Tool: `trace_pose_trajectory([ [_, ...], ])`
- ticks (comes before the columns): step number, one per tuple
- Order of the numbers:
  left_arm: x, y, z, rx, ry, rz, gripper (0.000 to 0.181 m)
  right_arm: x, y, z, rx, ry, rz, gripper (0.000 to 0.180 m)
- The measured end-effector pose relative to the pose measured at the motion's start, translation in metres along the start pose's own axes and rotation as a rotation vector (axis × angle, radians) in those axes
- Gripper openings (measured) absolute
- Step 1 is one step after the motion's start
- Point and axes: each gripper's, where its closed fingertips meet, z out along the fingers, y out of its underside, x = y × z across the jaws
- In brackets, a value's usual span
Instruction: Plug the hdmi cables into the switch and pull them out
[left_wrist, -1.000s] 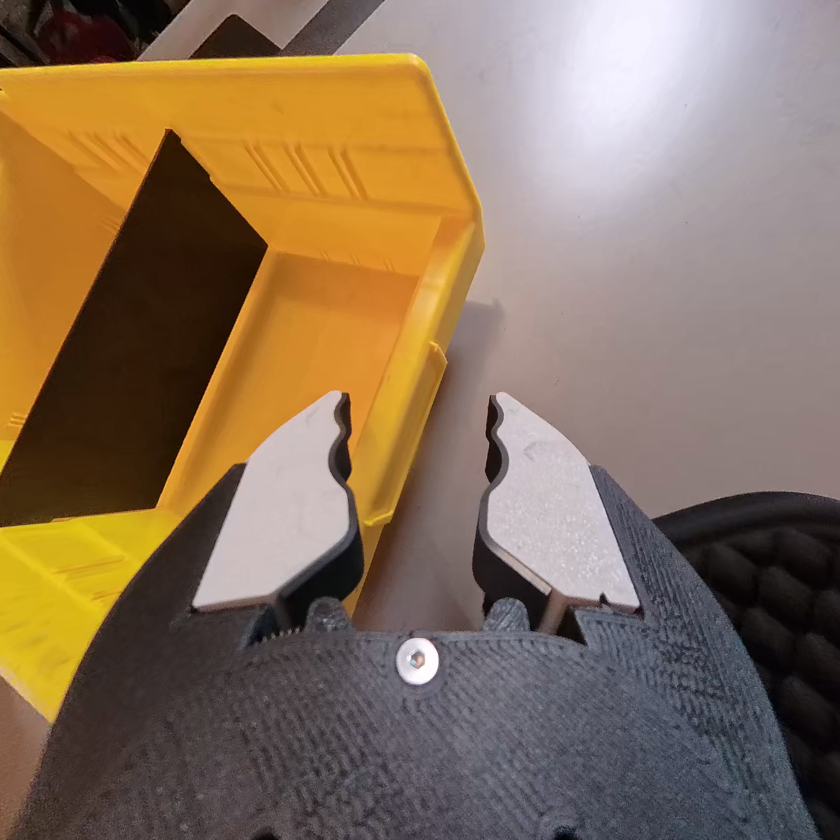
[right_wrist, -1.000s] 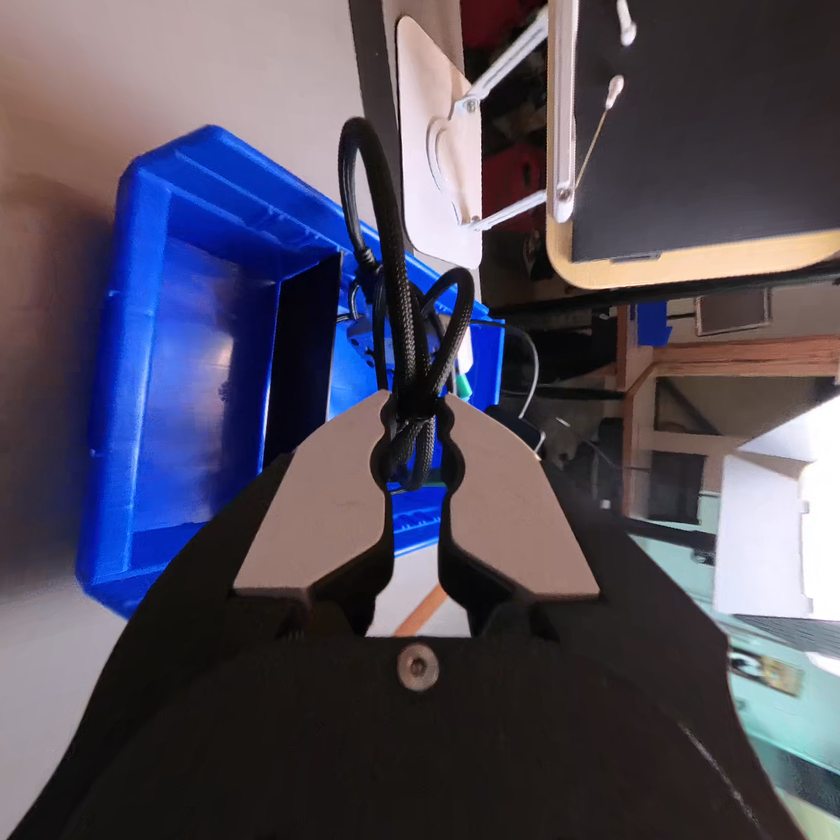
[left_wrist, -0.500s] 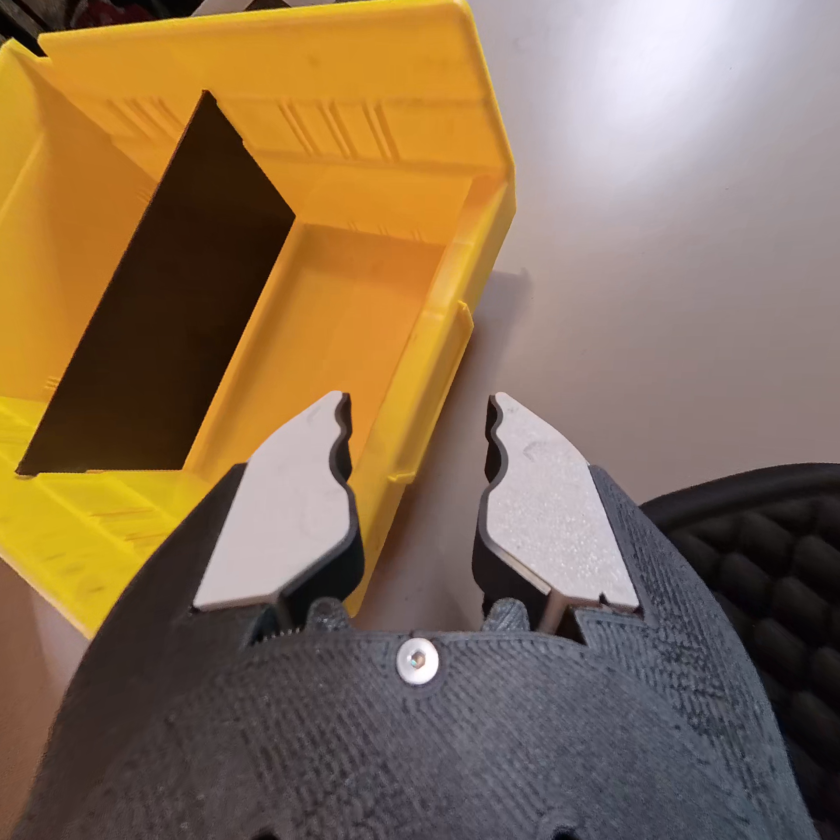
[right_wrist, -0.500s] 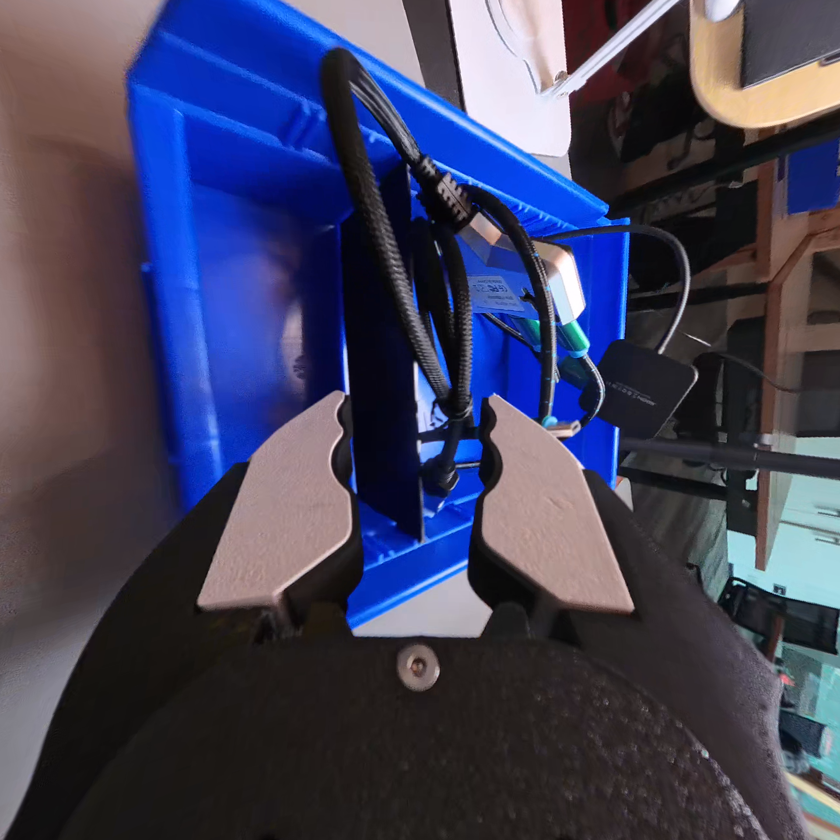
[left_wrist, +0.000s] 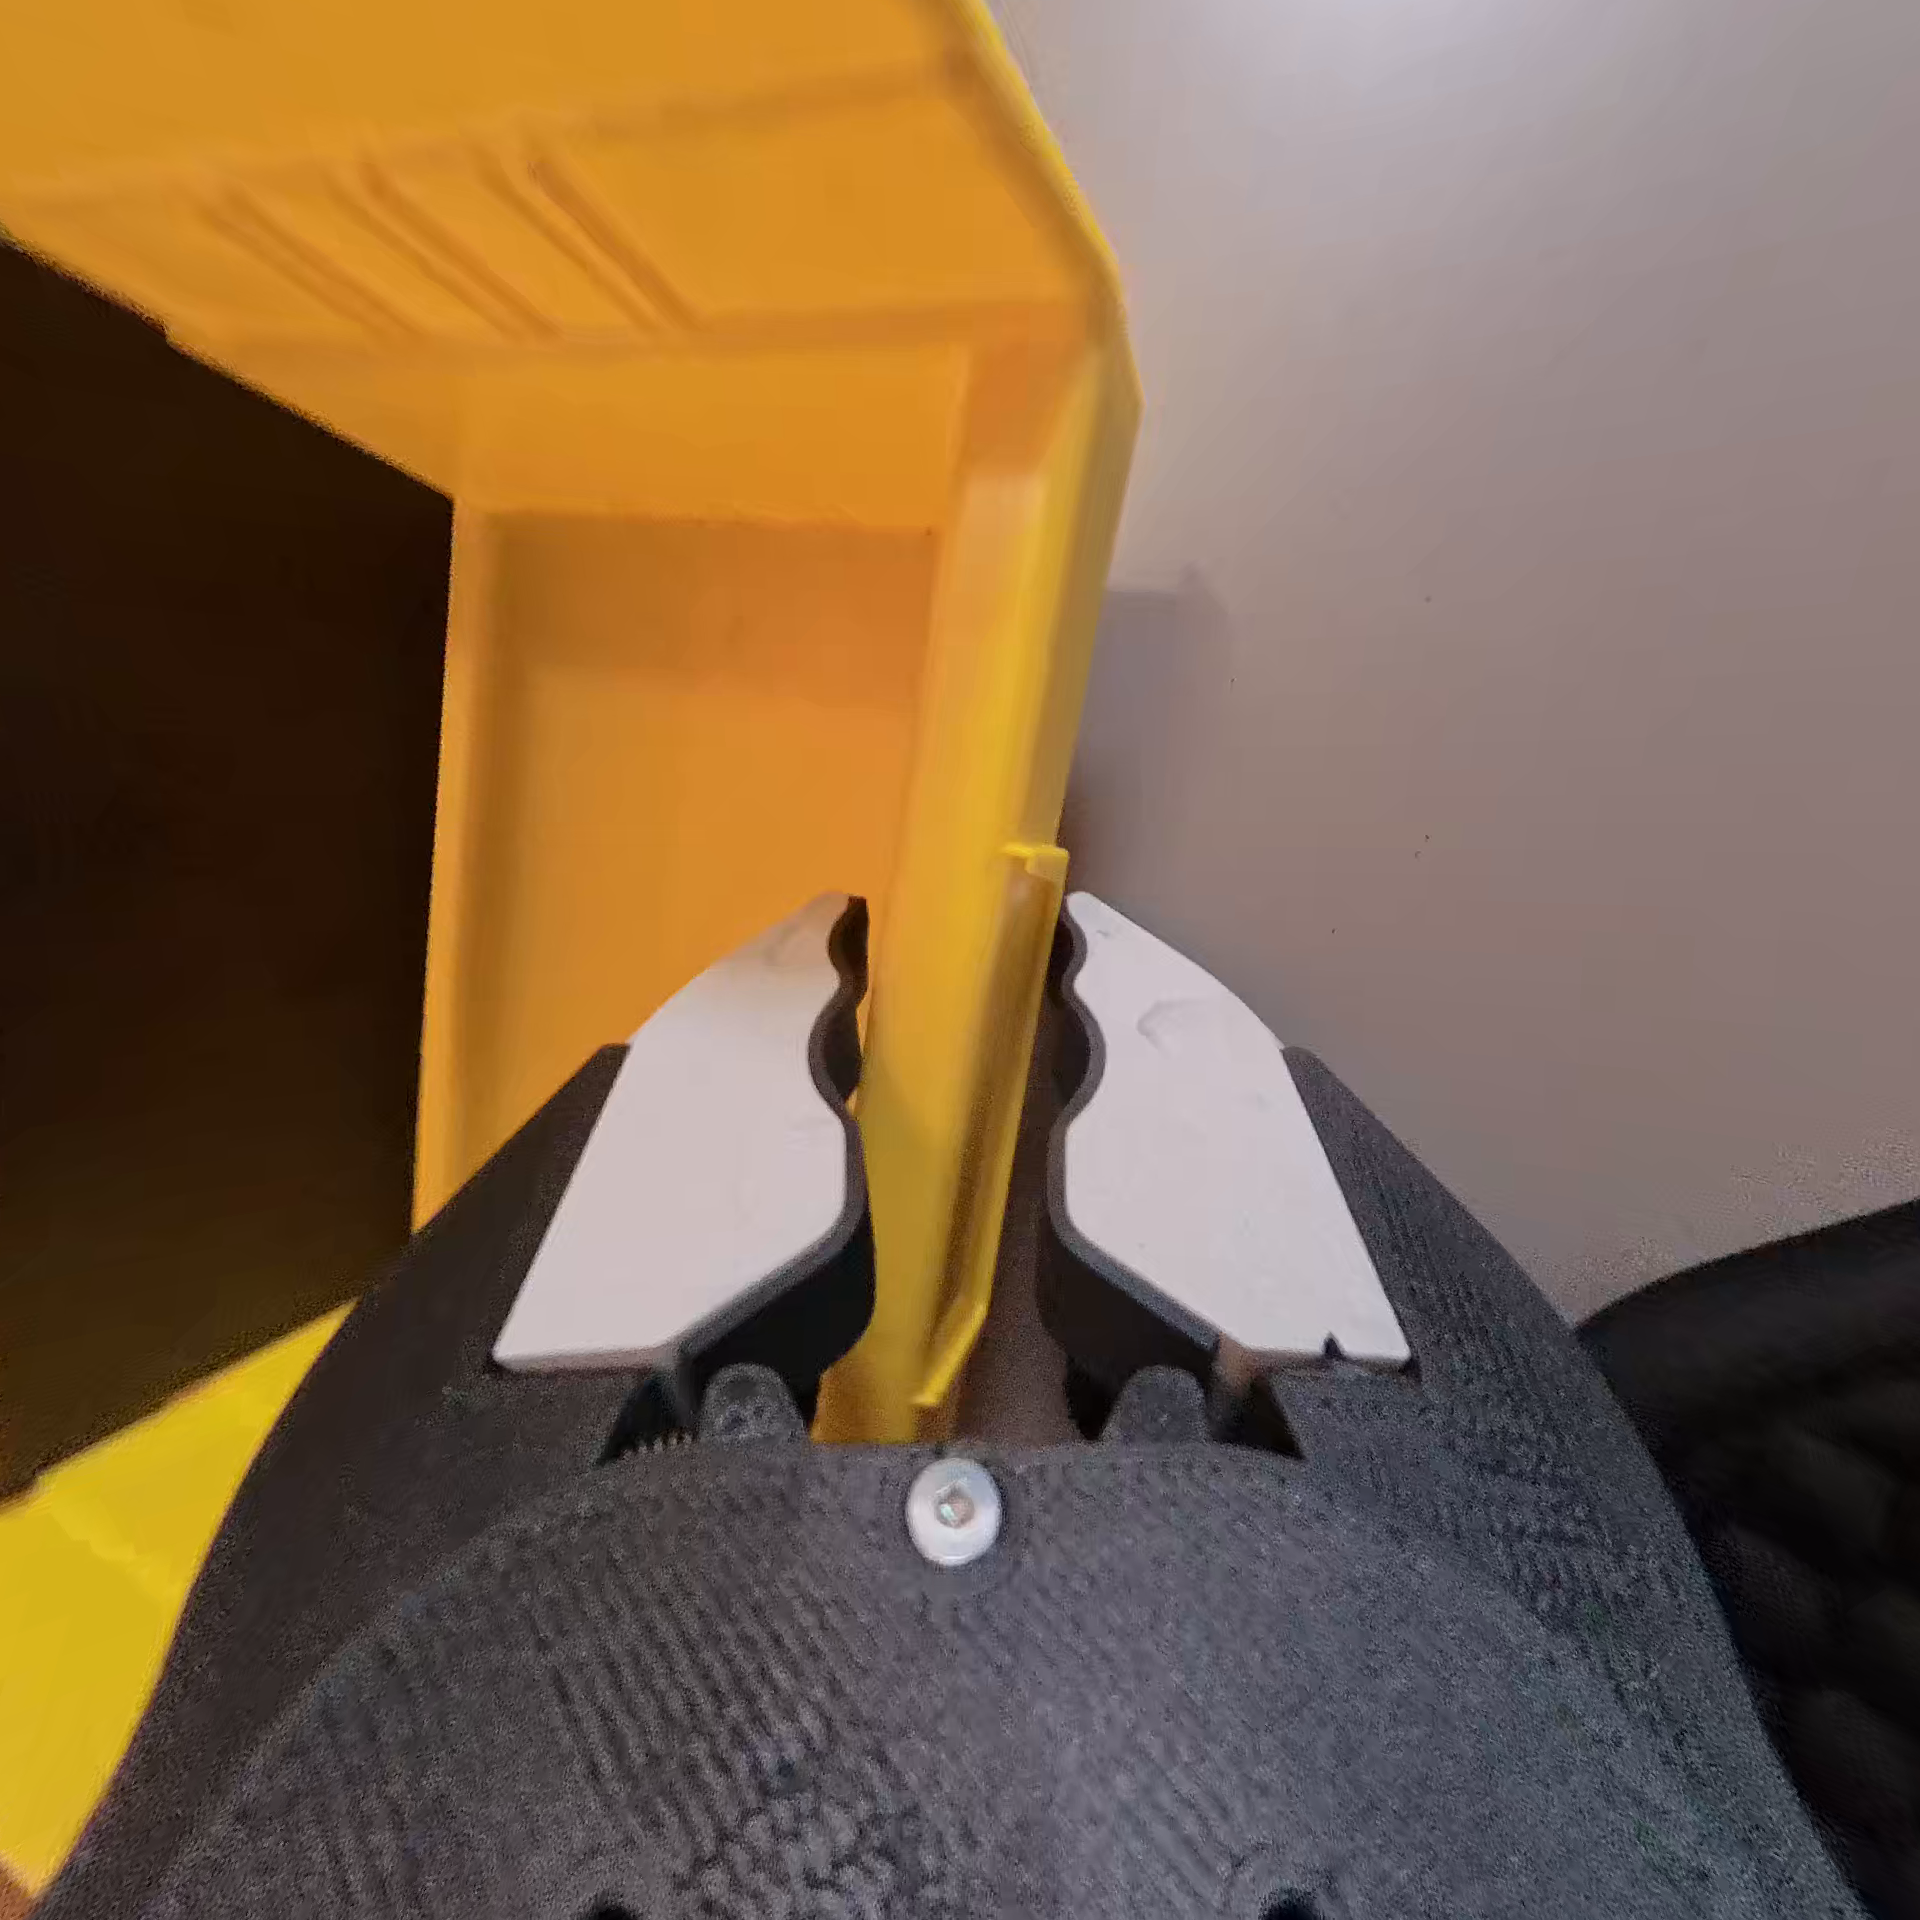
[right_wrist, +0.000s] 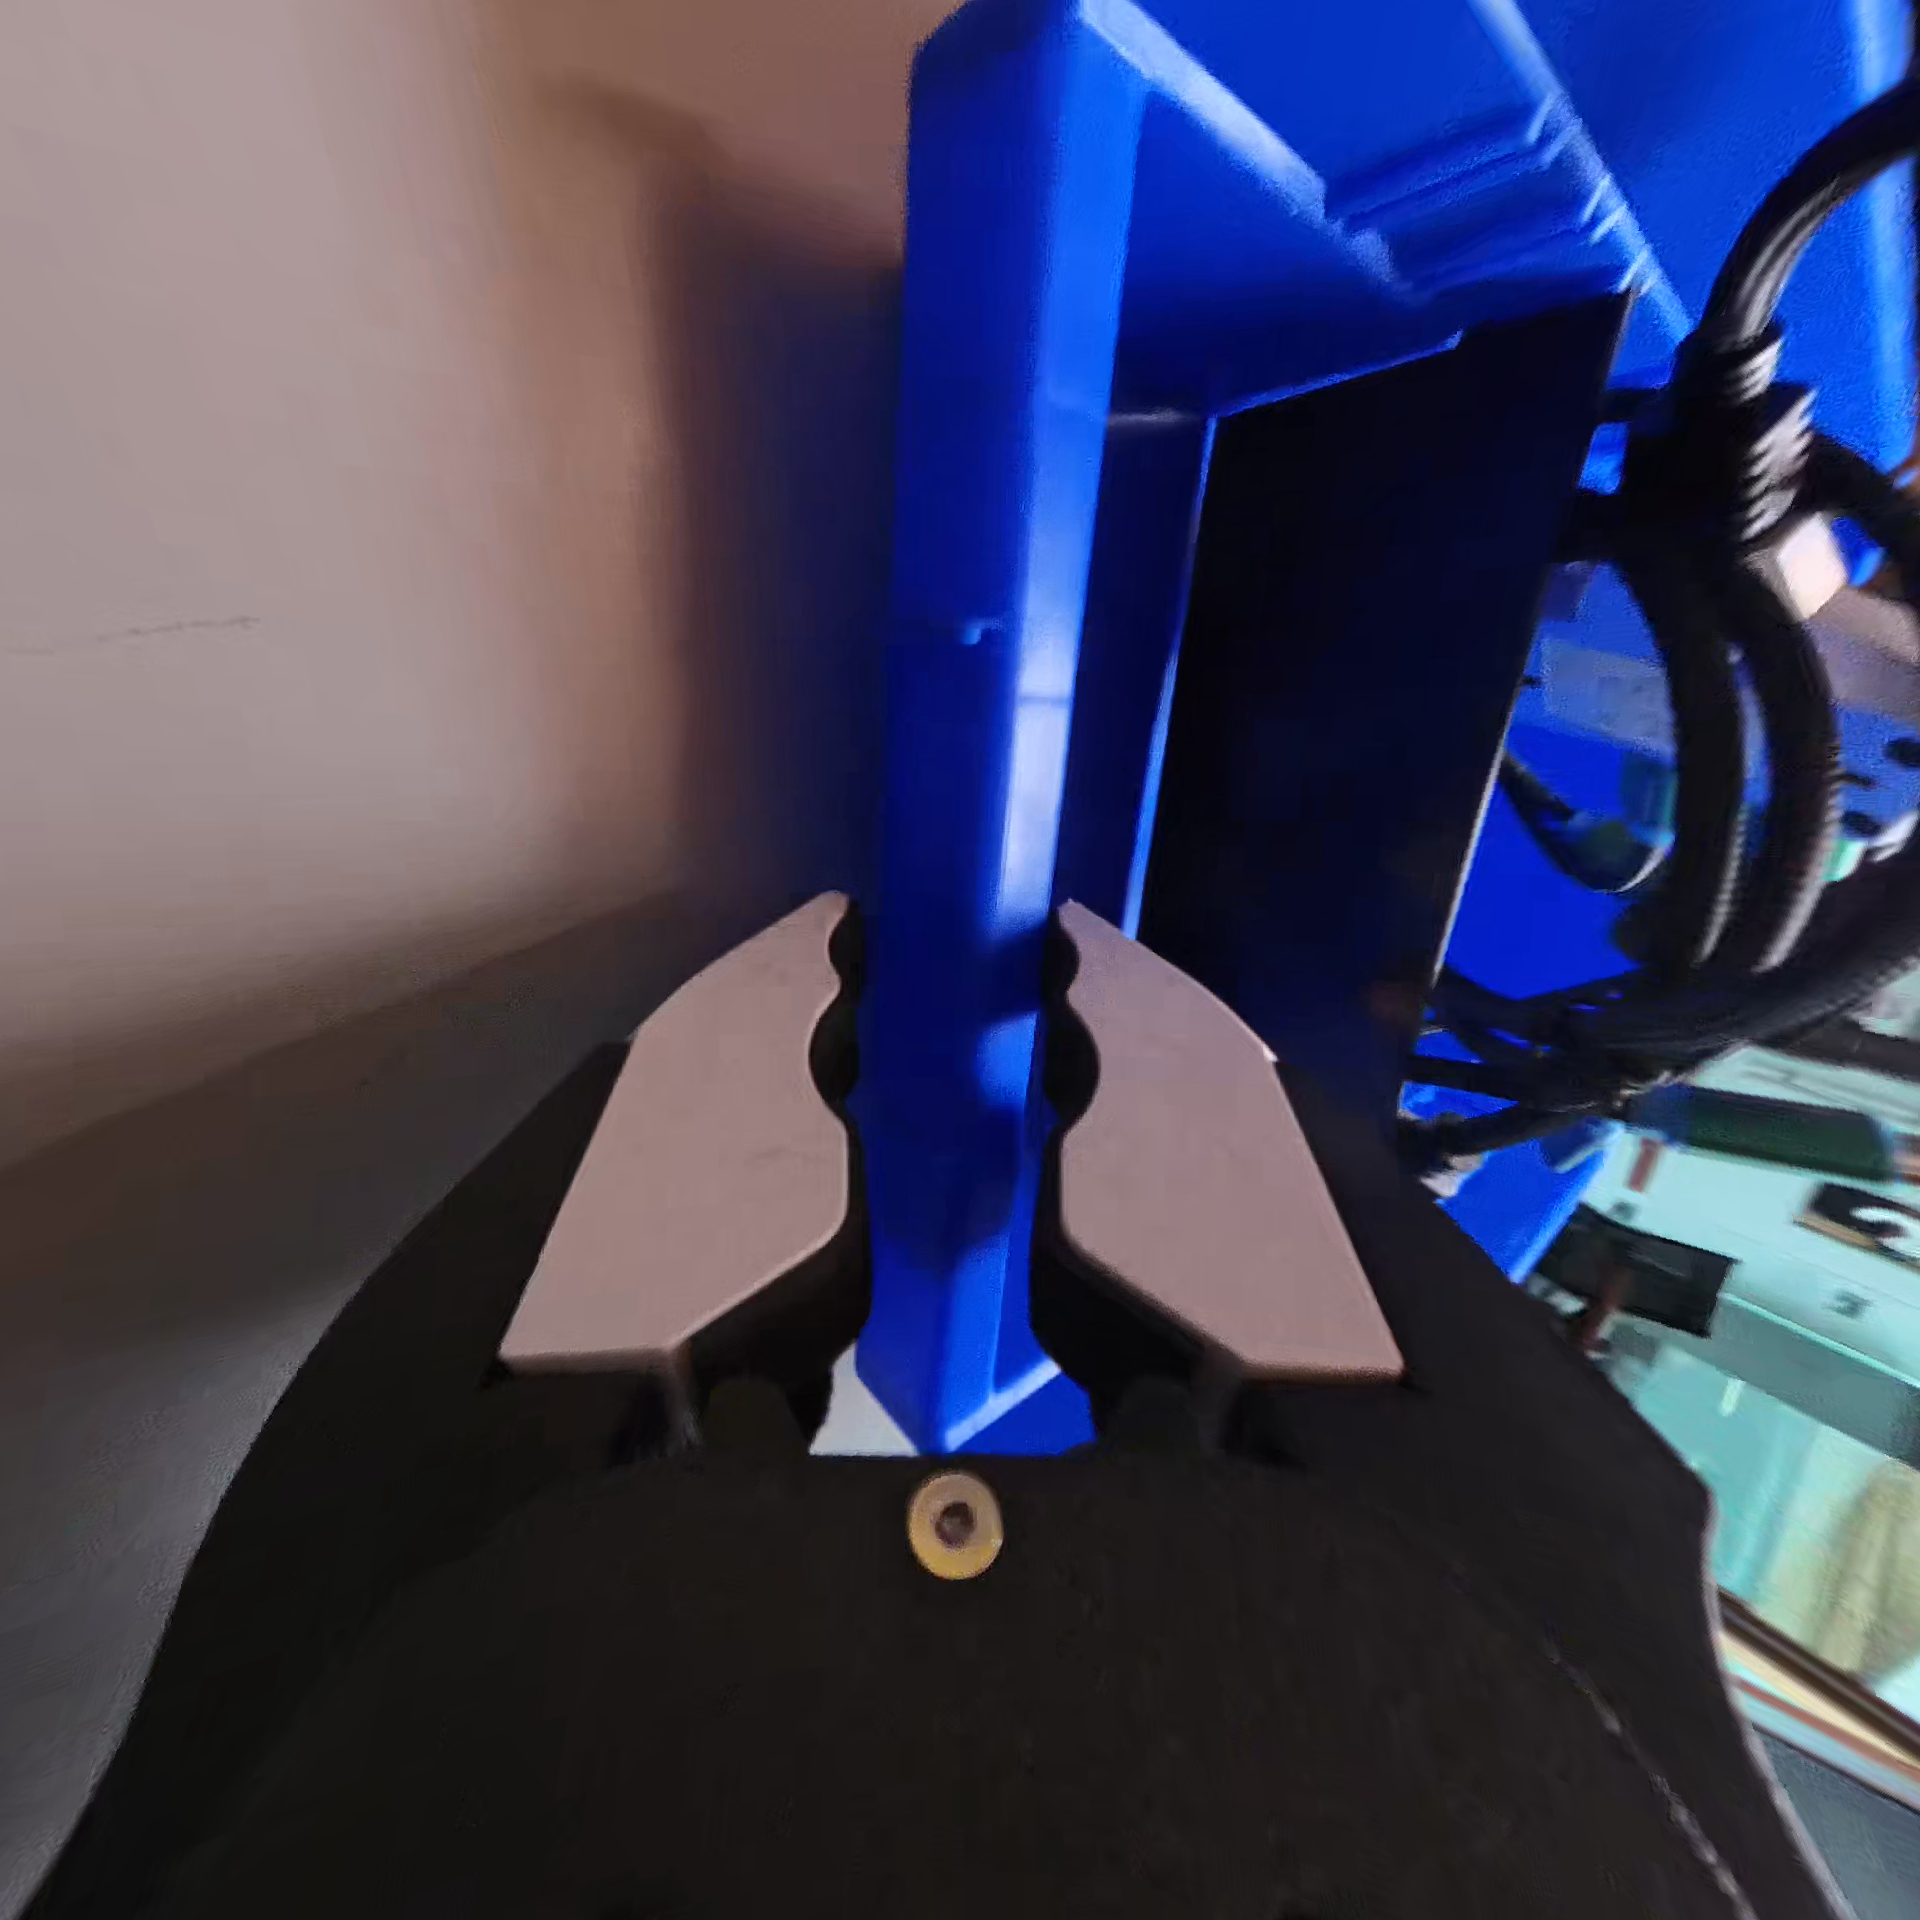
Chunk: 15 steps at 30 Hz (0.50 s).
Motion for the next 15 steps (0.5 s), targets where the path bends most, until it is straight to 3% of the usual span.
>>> trace_pose_trajectory([
  [1, -0.001, -0.005, 0.002, 0.006, -0.017, 0.053, 0.032, -0.001, -0.004, -0.001, 0.018, 0.014, 0.009, 0.032],
  [7, 0.023, -0.041, 0.01, 0.053, 0.002, 0.171, 0.032, -0.033, -0.022, -0.028, 0.15, 0.049, -0.013, 0.032],
  [15, 0.09, -0.129, 0.024, 0.225, 0.075, 0.482, 0.034, -0.095, -0.04, -0.084, 0.313, 0.037, -0.093, 0.032],
])
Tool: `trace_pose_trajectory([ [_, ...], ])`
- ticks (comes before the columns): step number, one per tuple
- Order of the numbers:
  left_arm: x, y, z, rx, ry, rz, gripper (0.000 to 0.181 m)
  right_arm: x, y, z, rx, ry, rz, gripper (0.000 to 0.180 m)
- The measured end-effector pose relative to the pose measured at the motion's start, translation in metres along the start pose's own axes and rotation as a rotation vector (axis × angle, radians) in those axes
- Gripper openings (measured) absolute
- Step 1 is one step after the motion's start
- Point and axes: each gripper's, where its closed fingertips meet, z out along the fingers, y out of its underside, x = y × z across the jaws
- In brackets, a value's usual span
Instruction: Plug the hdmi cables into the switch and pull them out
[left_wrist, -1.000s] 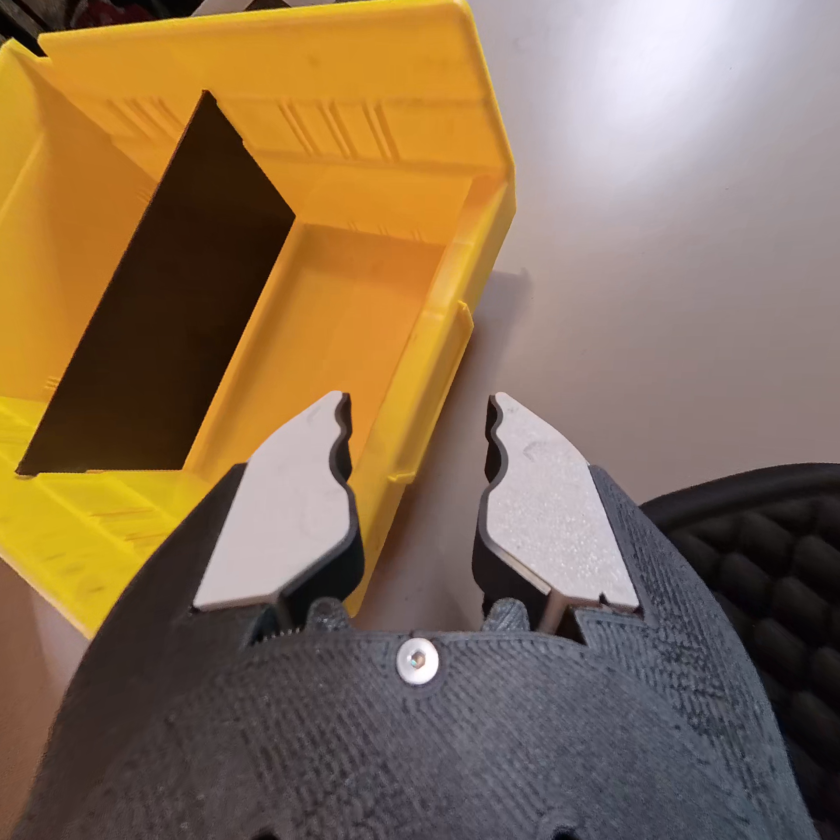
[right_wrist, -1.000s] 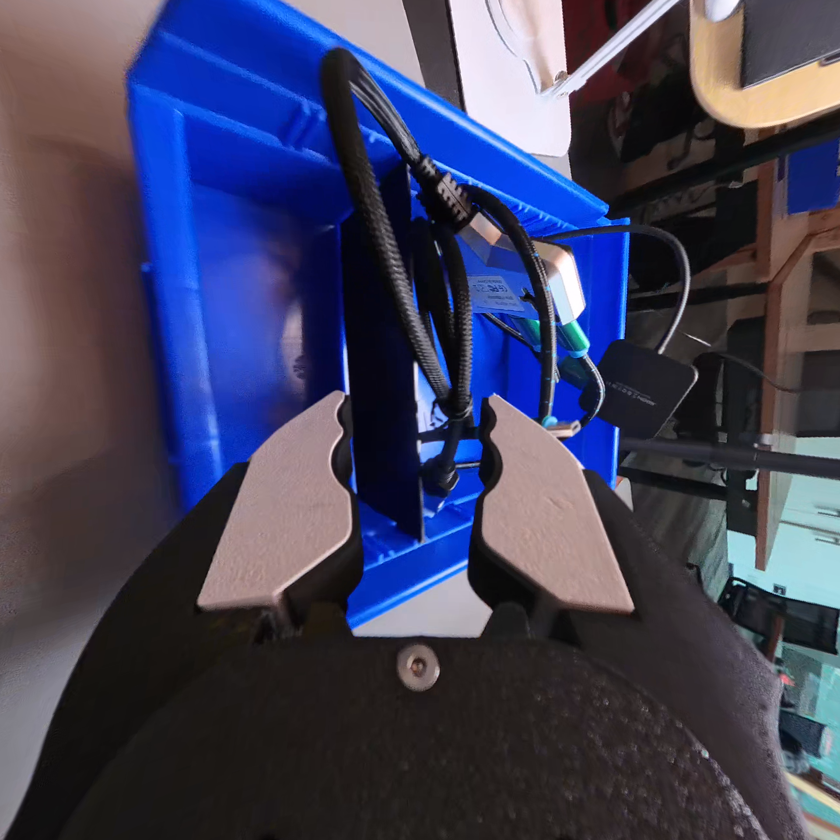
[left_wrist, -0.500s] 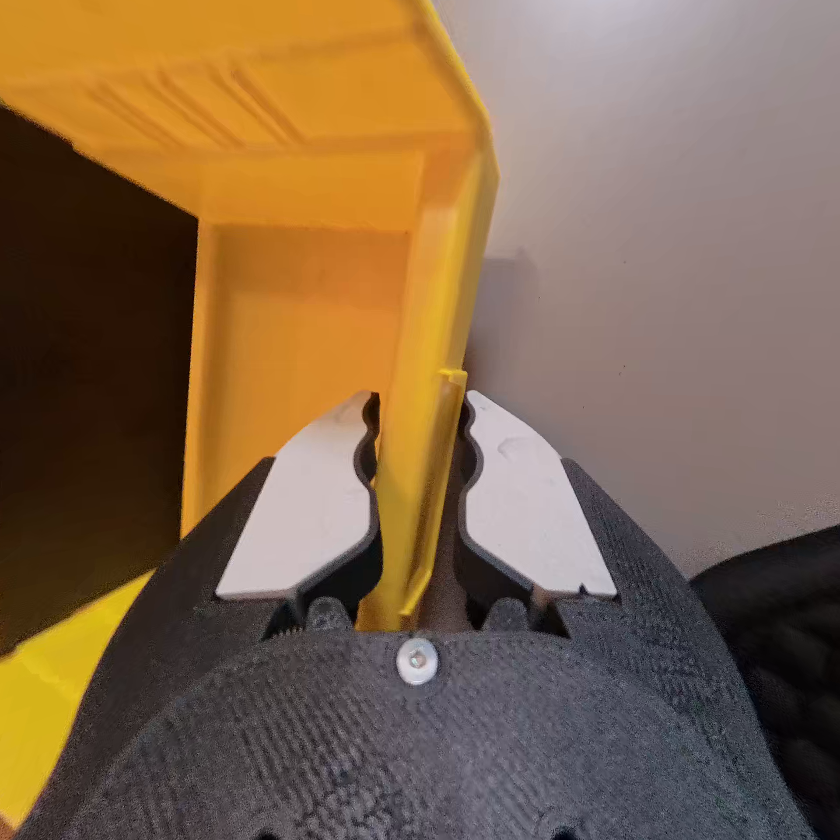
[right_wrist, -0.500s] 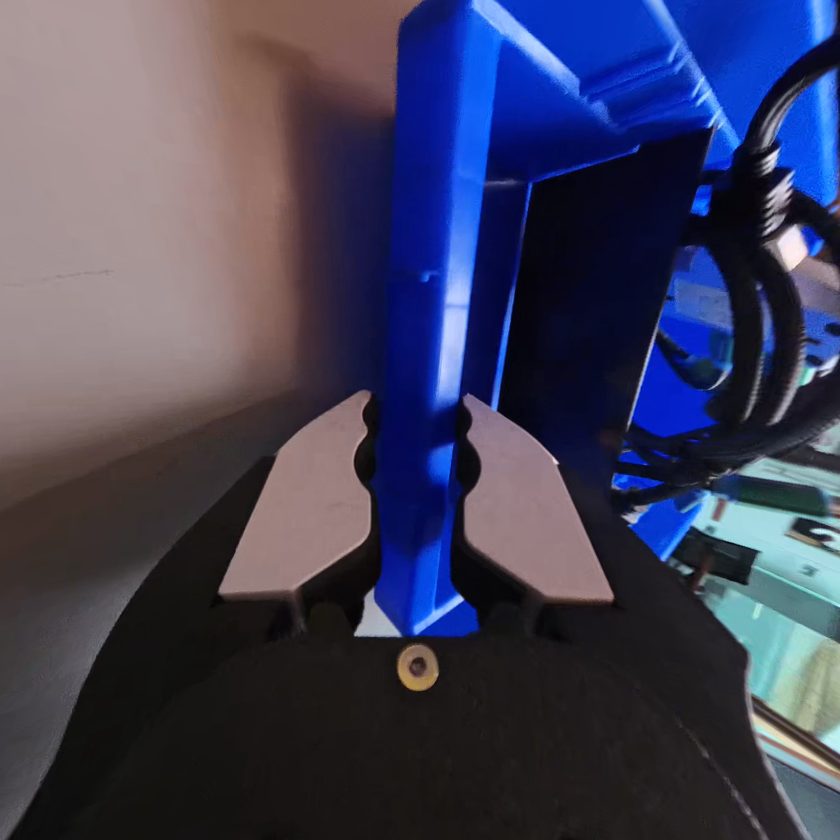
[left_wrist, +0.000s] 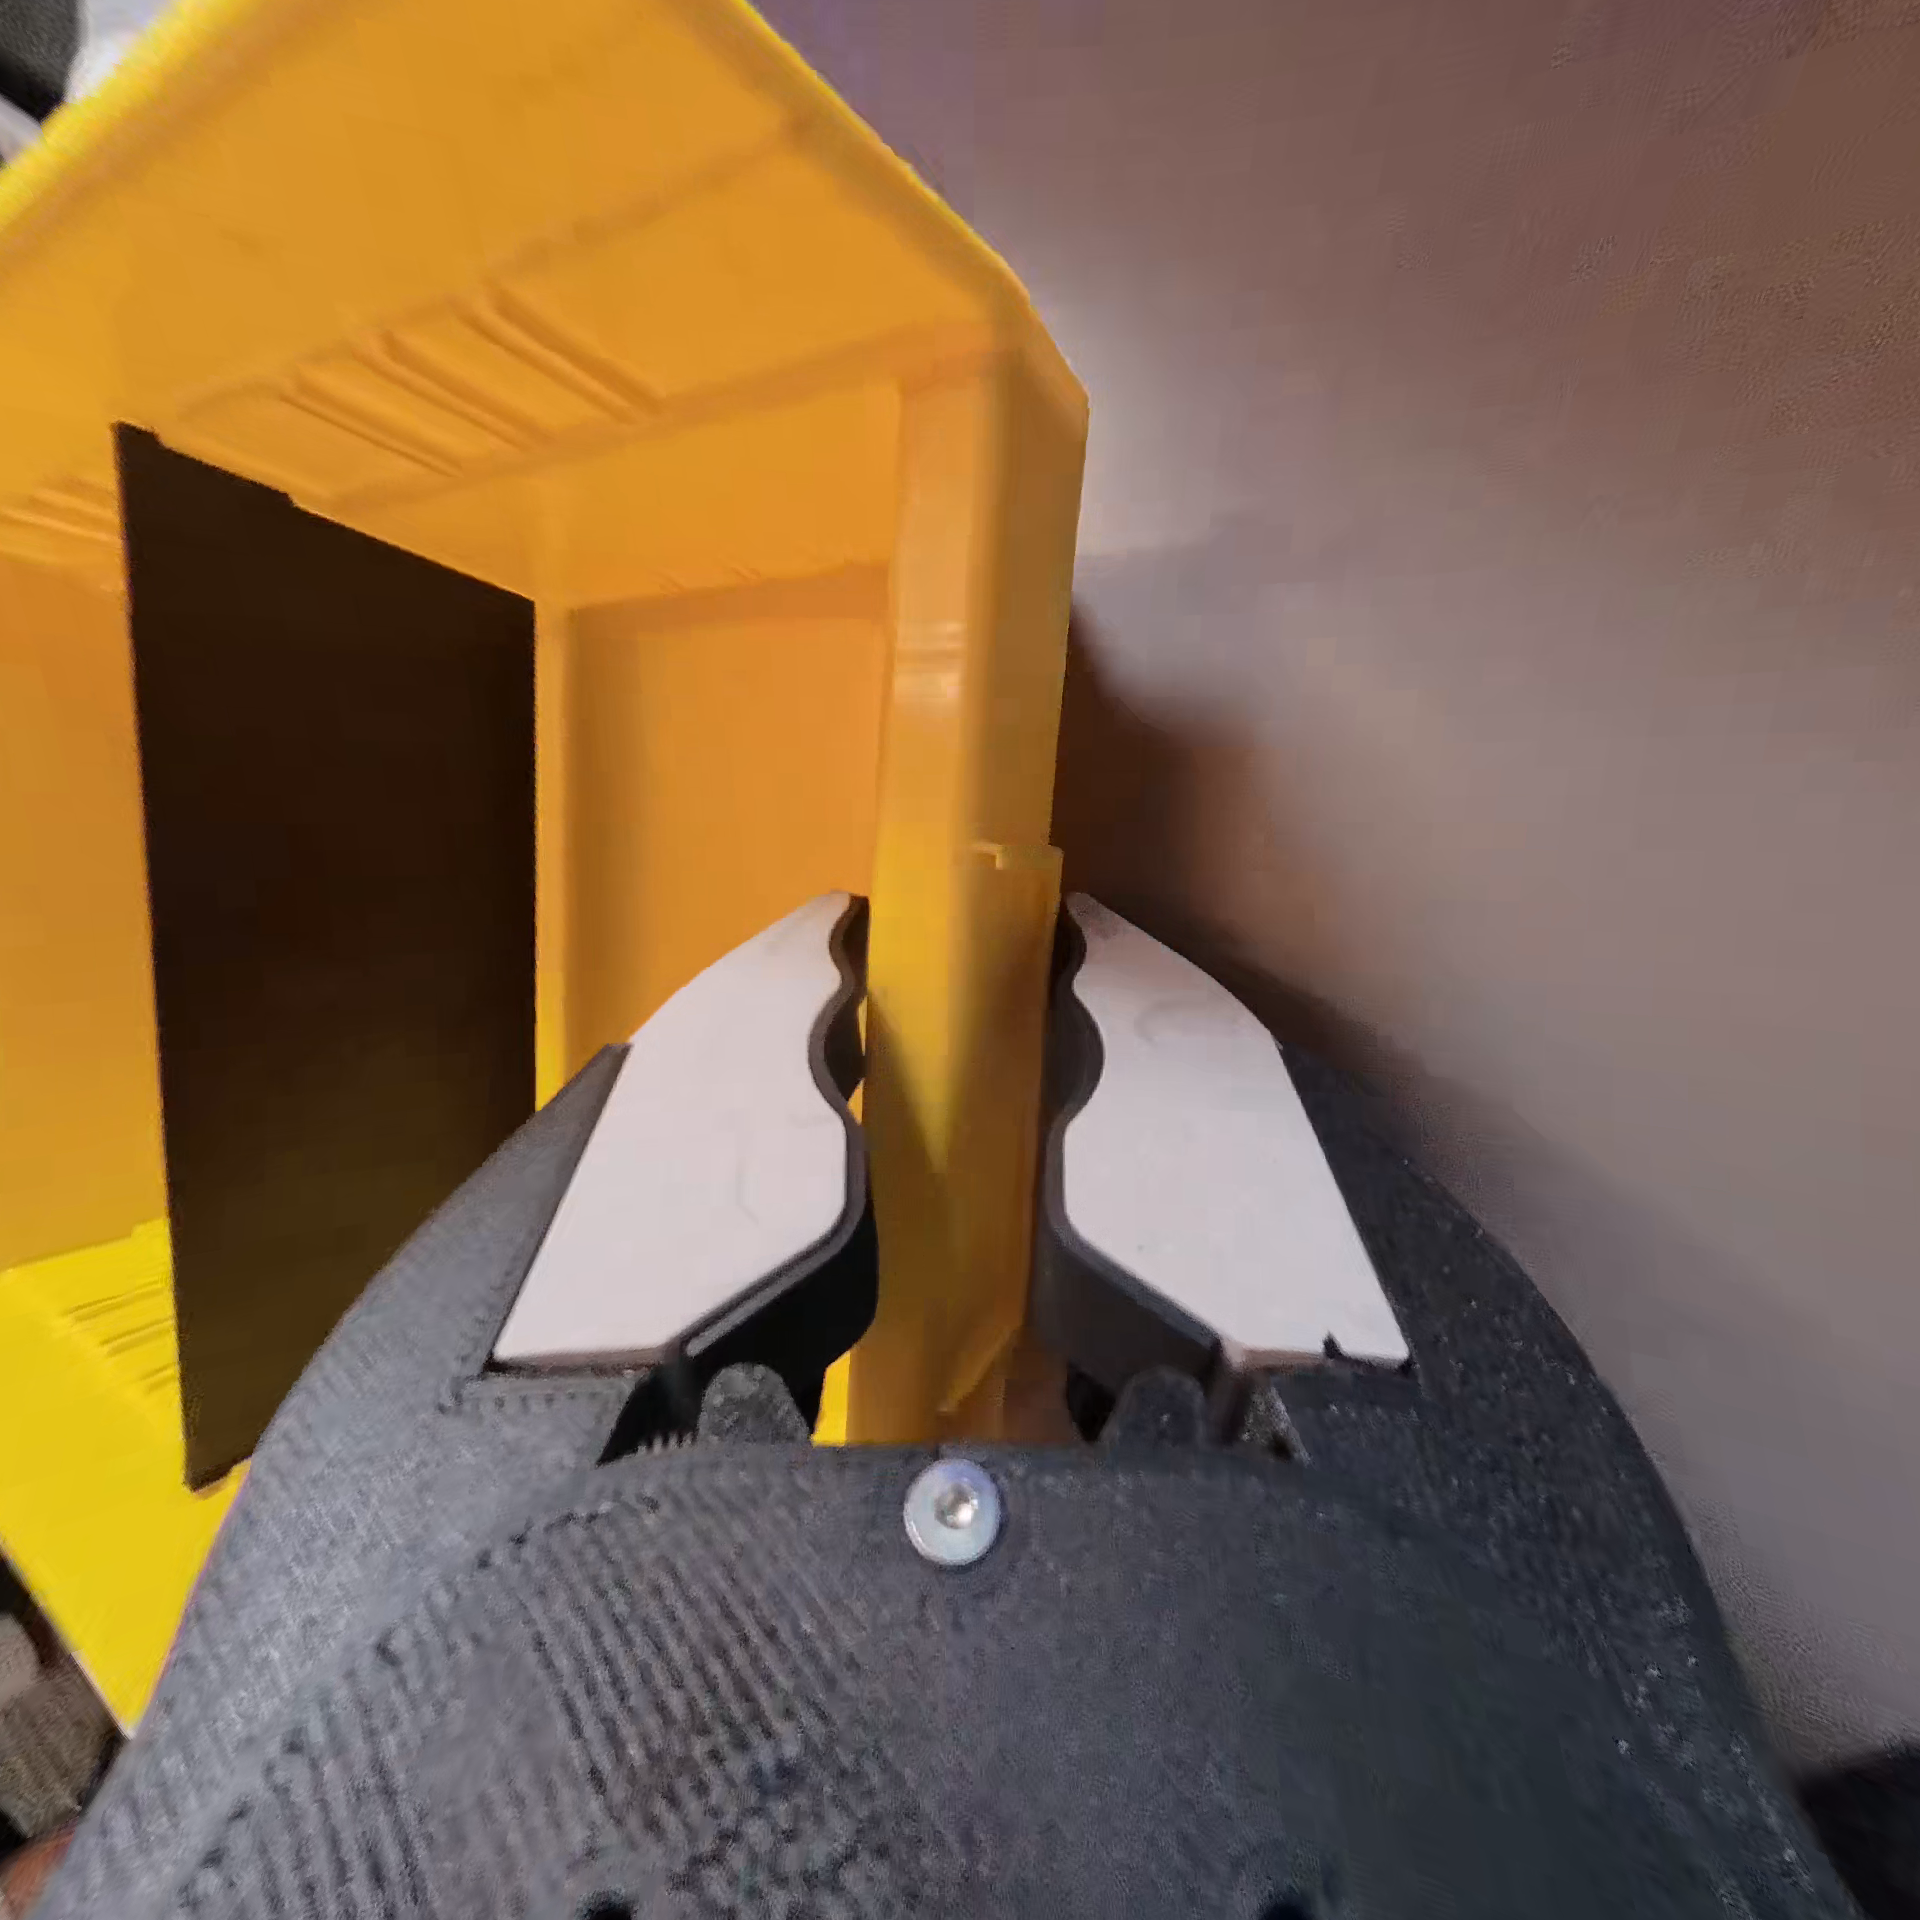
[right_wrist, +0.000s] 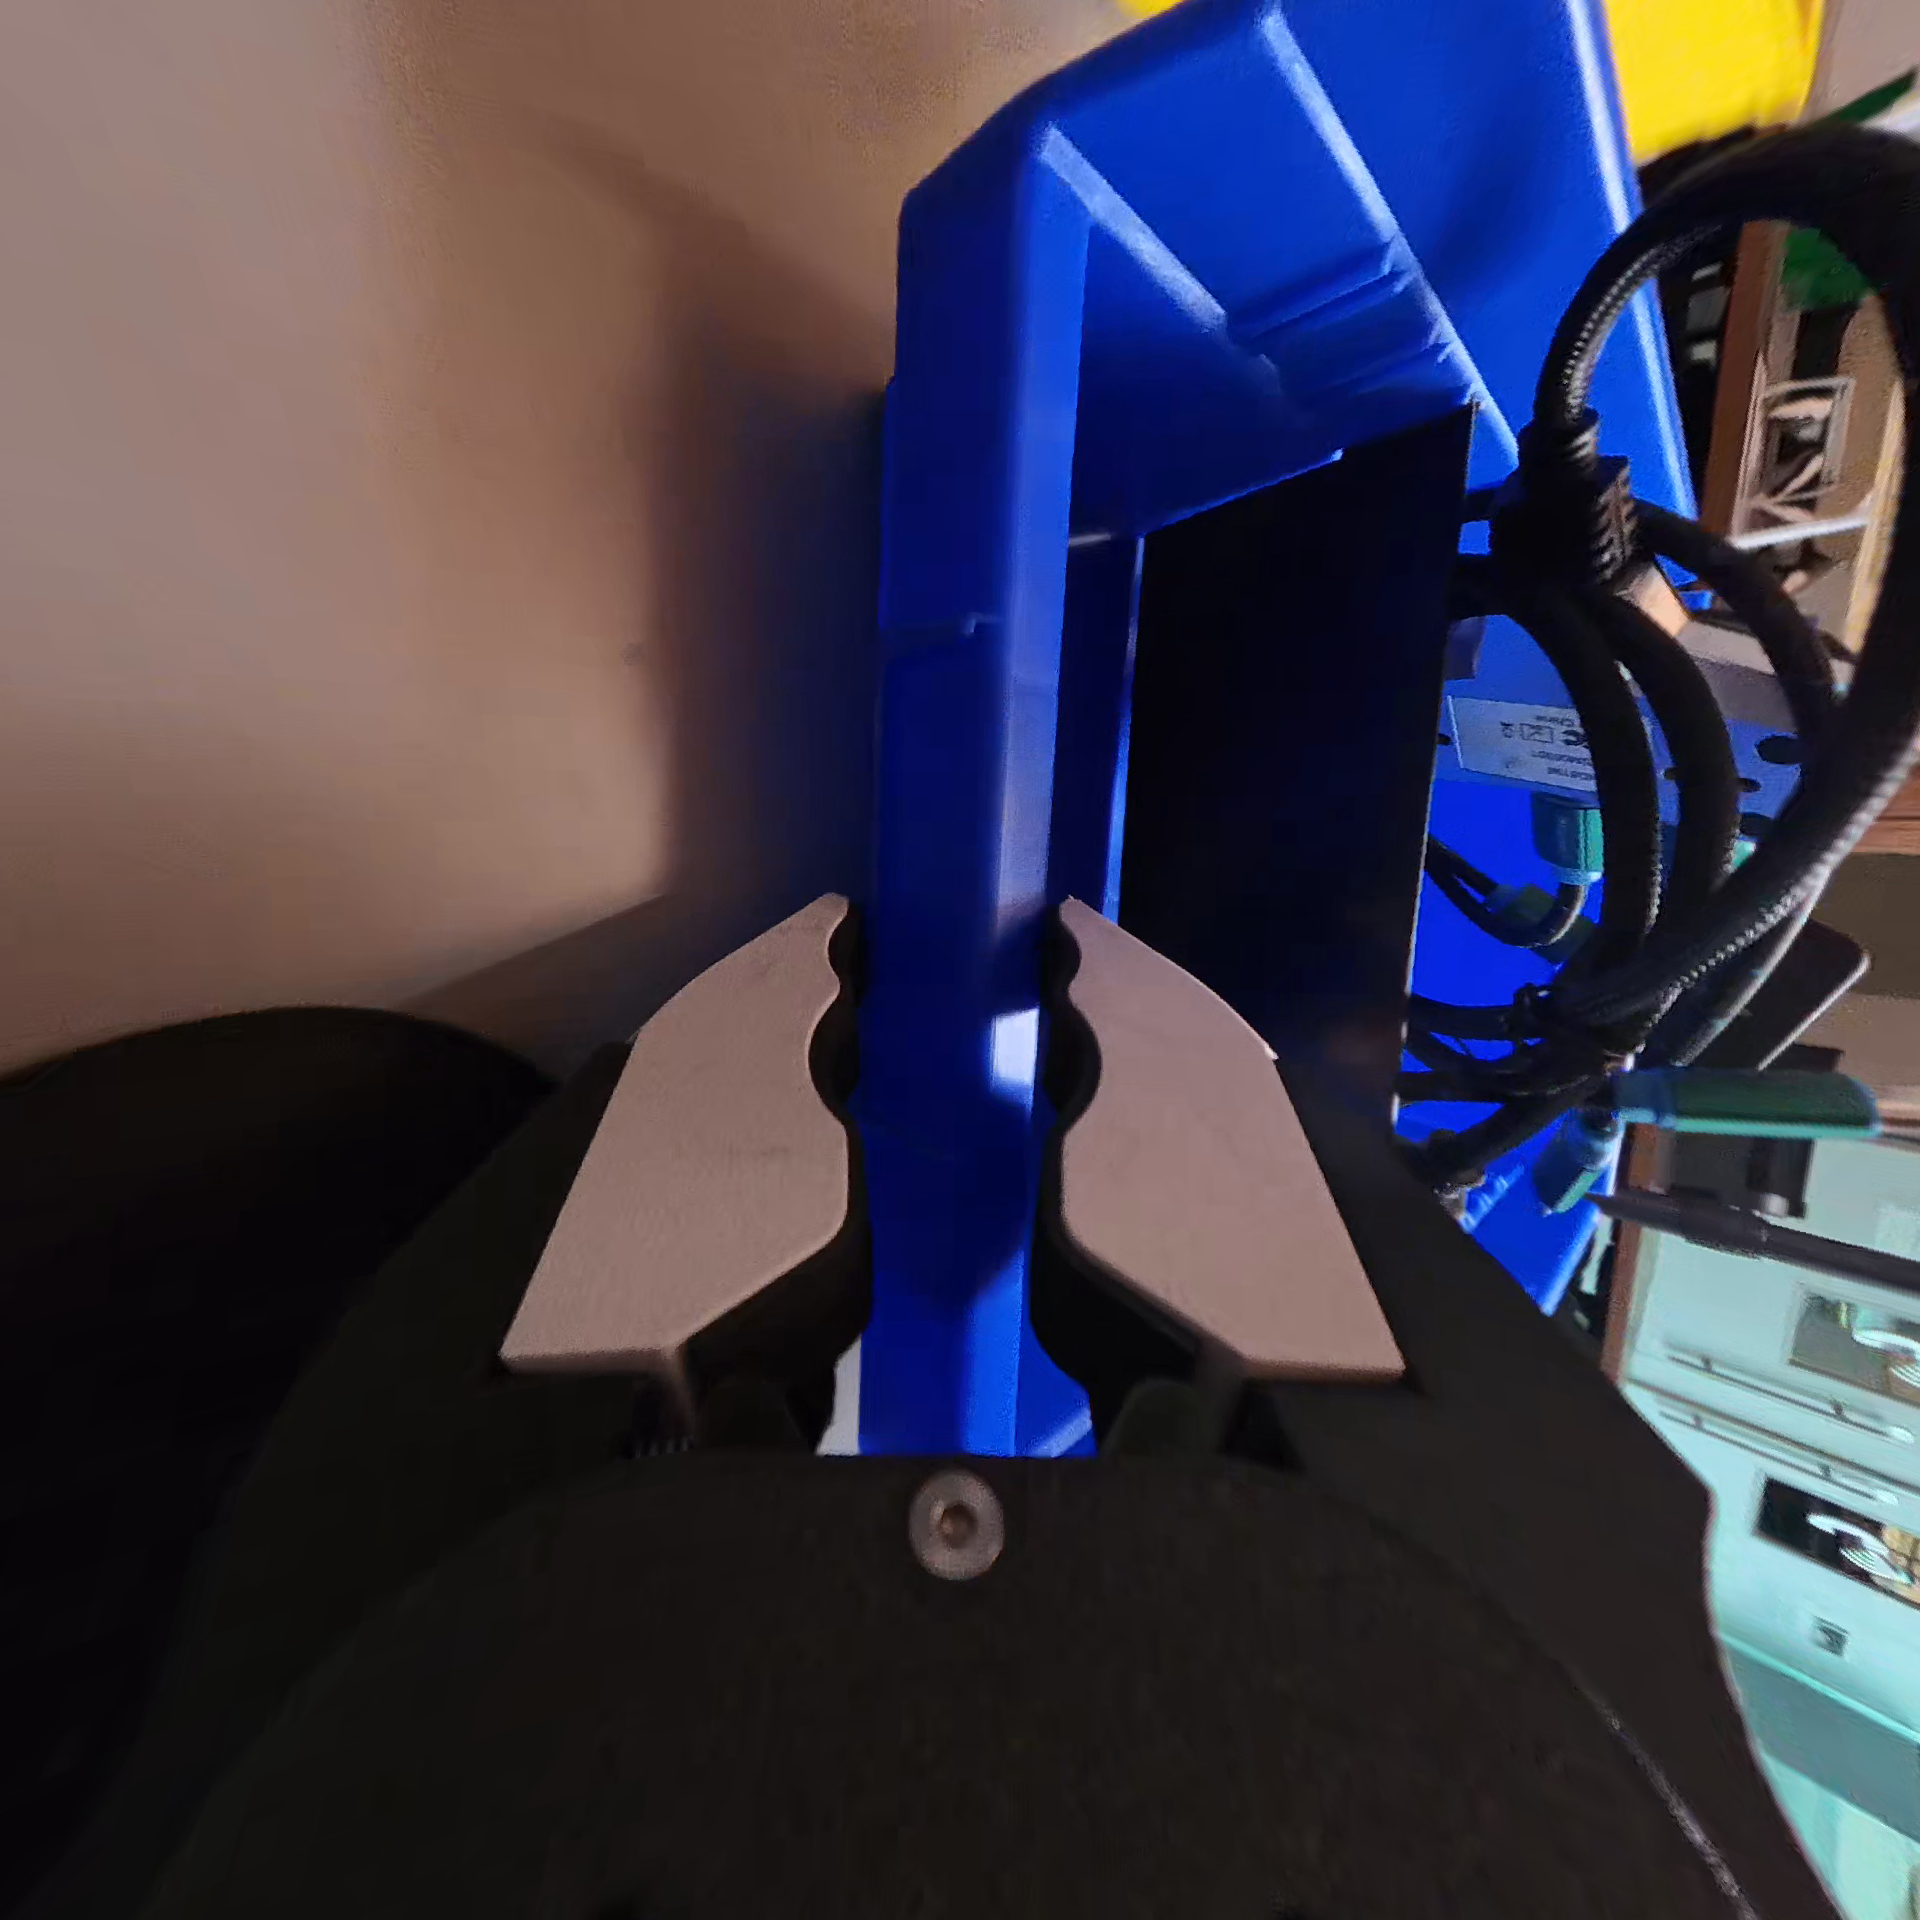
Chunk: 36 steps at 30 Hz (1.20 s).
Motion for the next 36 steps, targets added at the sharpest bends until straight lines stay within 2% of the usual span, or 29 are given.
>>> trace_pose_trajectory([
  [2, -0.003, -0.021, 0.005, 0.068, -0.042, 0.035, 0.036, -0.012, -0.019, -0.021, 0.108, -0.009, 0.09, 0.031],
  [5, -0.001, -0.06, -0.014, 0.277, -0.054, -0.087, 0.037, -0.003, -0.04, -0.071, 0.329, 0.02, 0.396, 0.031],
  [7, 0.012, -0.087, -0.036, 0.429, 0.019, -0.211, 0.044, 0.015, -0.024, -0.097, 0.388, 0.131, 0.601, 0.031],
  [10, 0.044, -0.128, -0.073, 0.653, 0.222, -0.416, 0.053, 0.033, 0.027, -0.117, 0.364, 0.32, 0.893, 0.032],
  [12, 0.063, -0.145, -0.088, 0.731, 0.316, -0.525, 0.058, 0.029, 0.053, -0.113, 0.324, 0.353, 1.043, 0.04],
  [14, 0.078, -0.155, -0.087, 0.737, 0.336, -0.601, 0.062, 0.021, 0.062, -0.097, 0.293, 0.323, 1.129, 0.045],
  [17, 0.086, -0.164, -0.062, 0.662, 0.237, -0.695, 0.065, 0.019, 0.065, -0.075, 0.187, 0.294, 1.149, 0.053],
  [19, 0.084, -0.171, -0.044, 0.651, 0.184, -0.783, 0.067, 0.028, 0.061, -0.071, 0.2, 0.296, 1.183, 0.047],
  [22, 0.066, -0.173, -0.032, 0.635, 0.08, -0.888, 0.058, 0.029, 0.067, -0.057, 0.123, 0.289, 1.194, 0.047],
  [24, 0.056, -0.169, -0.024, 0.589, 0.002, -0.888, 0.043, 0.029, 0.065, -0.049, 0.125, 0.278, 1.209, 0.04],
  [25, 0.058, -0.168, -0.02, 0.571, -0.003, -0.88, 0.044, 0.029, 0.064, -0.048, 0.124, 0.282, 1.21, 0.035],
  [27, 0.056, -0.169, -0.019, 0.564, -0.029, -0.898, 0.041, 0.033, 0.07, -0.048, 0.097, 0.319, 1.221, 0.029],
  [28, 0.055, -0.169, -0.019, 0.555, -0.037, -0.899, 0.039, 0.036, 0.074, -0.051, 0.095, 0.351, 1.231, 0.017],
  [29, 0.052, -0.169, -0.02, 0.561, -0.041, -0.909, 0.034, 0.037, 0.076, -0.052, 0.1, 0.372, 1.235, 0.013],
  [33, 0.053, -0.17, -0.022, 0.554, -0.071, -0.91, 0.03, 0.038, 0.074, -0.061, 0.098, 0.428, 1.214, 0.012],
  [36, 0.048, -0.175, -0.042, 0.609, -0.097, -0.892, 0.028, 0.045, 0.063, -0.079, 0.152, 0.469, 1.203, 0.012],
])
